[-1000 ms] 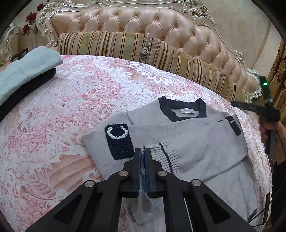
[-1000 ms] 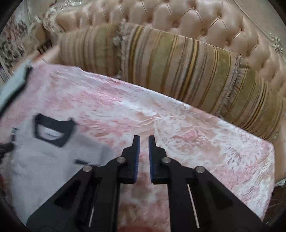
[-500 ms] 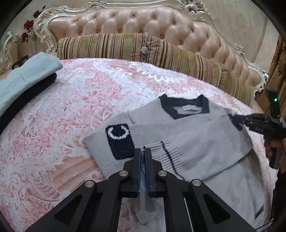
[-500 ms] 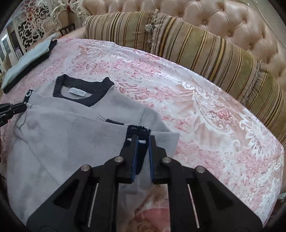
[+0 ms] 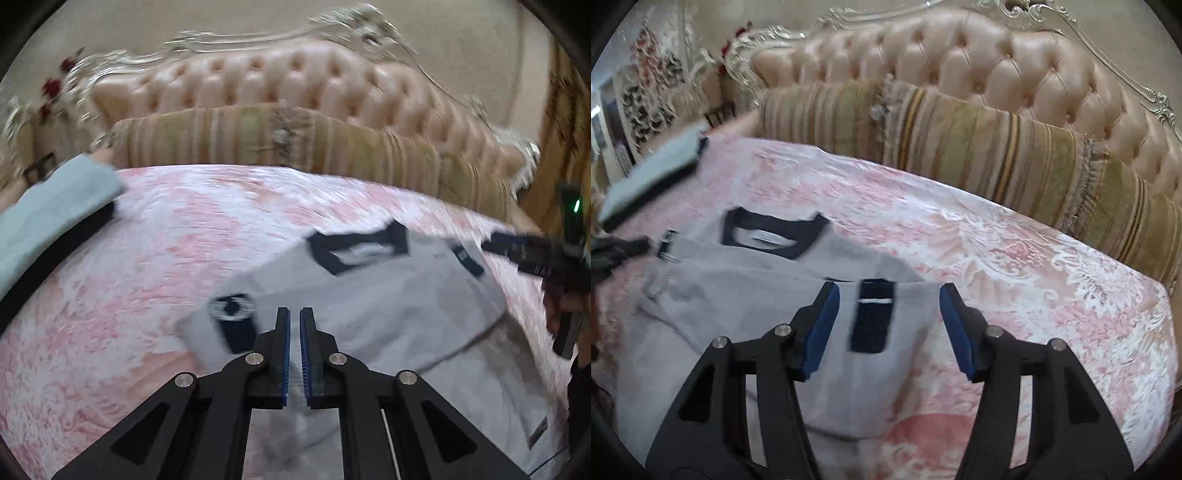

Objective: Fold clothes
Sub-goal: 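Release the cuff with the left tool and open the right tool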

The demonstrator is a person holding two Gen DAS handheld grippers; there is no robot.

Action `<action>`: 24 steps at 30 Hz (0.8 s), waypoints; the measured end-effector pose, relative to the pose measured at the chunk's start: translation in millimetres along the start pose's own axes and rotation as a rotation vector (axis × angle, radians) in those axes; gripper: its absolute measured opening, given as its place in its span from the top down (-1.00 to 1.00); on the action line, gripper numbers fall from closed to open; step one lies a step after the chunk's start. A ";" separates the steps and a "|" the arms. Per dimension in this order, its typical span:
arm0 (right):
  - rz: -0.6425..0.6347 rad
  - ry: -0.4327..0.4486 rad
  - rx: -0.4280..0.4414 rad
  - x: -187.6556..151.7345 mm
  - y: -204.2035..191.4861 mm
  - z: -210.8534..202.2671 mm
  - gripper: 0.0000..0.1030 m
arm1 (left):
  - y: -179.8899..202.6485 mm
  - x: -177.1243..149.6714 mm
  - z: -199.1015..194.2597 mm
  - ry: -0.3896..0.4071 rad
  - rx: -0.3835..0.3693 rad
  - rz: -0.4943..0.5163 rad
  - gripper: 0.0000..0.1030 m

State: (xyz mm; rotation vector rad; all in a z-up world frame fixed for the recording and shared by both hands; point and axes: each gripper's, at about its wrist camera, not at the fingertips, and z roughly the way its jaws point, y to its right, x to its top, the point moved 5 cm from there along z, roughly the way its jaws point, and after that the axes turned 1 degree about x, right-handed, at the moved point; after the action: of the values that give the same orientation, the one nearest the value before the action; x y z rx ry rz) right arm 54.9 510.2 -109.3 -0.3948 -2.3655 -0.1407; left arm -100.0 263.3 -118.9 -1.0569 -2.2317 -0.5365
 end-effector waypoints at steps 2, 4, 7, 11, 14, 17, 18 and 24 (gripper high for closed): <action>-0.022 -0.019 0.036 -4.0 -11.4 4.6 -0.16 | 12.3 -4.4 15.3 -0.033 -0.002 0.030 0.88; -0.063 -0.065 0.031 -12.4 -20.6 17.5 -0.16 | 14.3 -10.8 28.6 -0.067 0.035 0.050 0.86; -0.095 -0.105 0.000 -25.6 -21.1 31.8 -0.15 | 4.7 -14.0 28.1 -0.081 0.022 0.028 0.83; -0.074 -0.105 0.017 -30.2 -15.8 35.1 -0.16 | -11.3 -16.4 23.8 -0.090 -0.058 -0.054 0.90; -0.072 -0.105 0.015 -28.3 -15.3 36.2 -0.17 | -28.7 -13.2 10.1 -0.066 -0.028 -0.078 0.91; -0.049 -0.109 0.023 -28.7 -12.8 36.9 -0.23 | -56.0 -8.5 -6.6 -0.018 0.088 -0.093 0.89; -0.046 -0.112 0.022 -28.2 -12.4 37.2 -0.23 | -62.9 -6.9 -10.3 0.005 0.104 -0.109 0.87; -0.051 -0.115 0.000 -28.8 -14.6 36.4 -0.26 | -65.9 -10.0 13.0 -0.009 0.119 -0.137 0.87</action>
State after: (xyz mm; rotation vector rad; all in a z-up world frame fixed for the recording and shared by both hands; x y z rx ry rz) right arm 46.6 497.1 -155.5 -0.3512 -2.4898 -0.1450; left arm -151.8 225.8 -141.7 -0.8522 -2.3251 -0.4505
